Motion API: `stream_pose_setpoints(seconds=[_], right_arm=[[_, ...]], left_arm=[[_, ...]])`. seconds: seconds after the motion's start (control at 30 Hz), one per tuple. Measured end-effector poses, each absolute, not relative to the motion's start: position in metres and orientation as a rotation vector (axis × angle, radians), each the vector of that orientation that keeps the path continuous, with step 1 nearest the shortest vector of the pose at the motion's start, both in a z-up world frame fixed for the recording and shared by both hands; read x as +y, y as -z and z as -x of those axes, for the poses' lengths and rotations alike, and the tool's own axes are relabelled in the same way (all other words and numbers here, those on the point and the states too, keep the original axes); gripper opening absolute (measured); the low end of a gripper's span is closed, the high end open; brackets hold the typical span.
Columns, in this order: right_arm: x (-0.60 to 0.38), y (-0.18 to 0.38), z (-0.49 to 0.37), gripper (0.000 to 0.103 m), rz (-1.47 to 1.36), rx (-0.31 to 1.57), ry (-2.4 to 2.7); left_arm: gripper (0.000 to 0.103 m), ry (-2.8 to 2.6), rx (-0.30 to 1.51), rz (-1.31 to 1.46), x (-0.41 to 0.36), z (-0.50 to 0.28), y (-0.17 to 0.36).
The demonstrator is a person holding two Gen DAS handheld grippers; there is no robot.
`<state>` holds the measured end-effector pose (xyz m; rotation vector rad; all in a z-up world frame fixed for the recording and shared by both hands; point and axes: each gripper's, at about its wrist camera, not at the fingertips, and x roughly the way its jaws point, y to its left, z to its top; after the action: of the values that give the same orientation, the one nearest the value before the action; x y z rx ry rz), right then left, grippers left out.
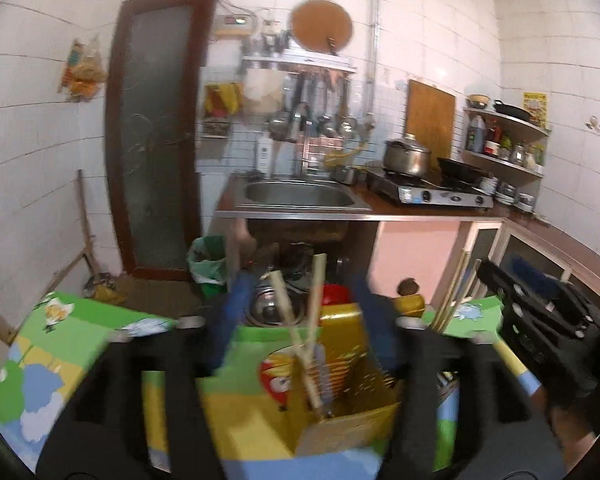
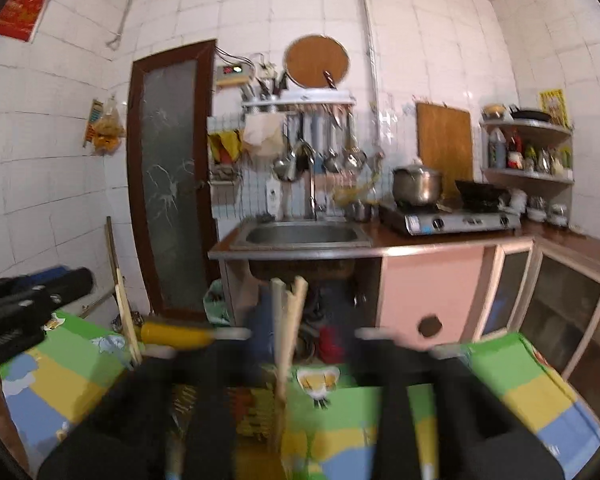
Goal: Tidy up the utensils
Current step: 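Lower the spoon and chopstick into the holder and open both tools, then move the left tool to the green frog-handled fork while the right grasps a chopstick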
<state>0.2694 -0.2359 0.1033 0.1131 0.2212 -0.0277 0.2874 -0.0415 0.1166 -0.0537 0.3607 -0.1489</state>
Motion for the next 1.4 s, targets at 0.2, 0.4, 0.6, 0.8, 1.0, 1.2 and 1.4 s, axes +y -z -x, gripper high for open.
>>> stream_pose_setpoints(seconds=[0.2,0.4,0.6,0.8,1.0,1.2,1.4], right_arm=[[-0.247,-0.093,-0.225,0.076,-0.143,0.349,0.048],[-0.229,-0.048,-0.199,0.078,-0.117,0.527,0.069],[-0.204,0.014,-0.191,0.078,-0.069,0.703,0.062],[-0.193,0.042,-0.202,0.078,-0.052,0.805,0.064],[-0.177,0.058,-0.206,0.077,-0.047,0.874,0.070],[-0.162,0.057,-0.201,0.046,-0.048,0.865,0.039],[-0.161,0.056,-0.199,0.011,-0.084,0.854,0.005]], left_arm=[[0.090,0.069,0.433,0.061,-0.009,-0.248,-0.107],[0.094,0.016,0.572,0.049,0.006,-0.213,-0.058],[0.096,-0.009,0.700,0.006,0.007,-0.194,0.000],[0.096,-0.042,0.805,0.014,0.015,-0.205,0.039],[0.097,-0.053,0.835,-0.004,0.016,-0.209,0.054],[0.097,-0.055,0.872,0.001,0.018,-0.213,0.060],[0.097,-0.055,0.859,0.024,0.017,-0.210,0.053]])
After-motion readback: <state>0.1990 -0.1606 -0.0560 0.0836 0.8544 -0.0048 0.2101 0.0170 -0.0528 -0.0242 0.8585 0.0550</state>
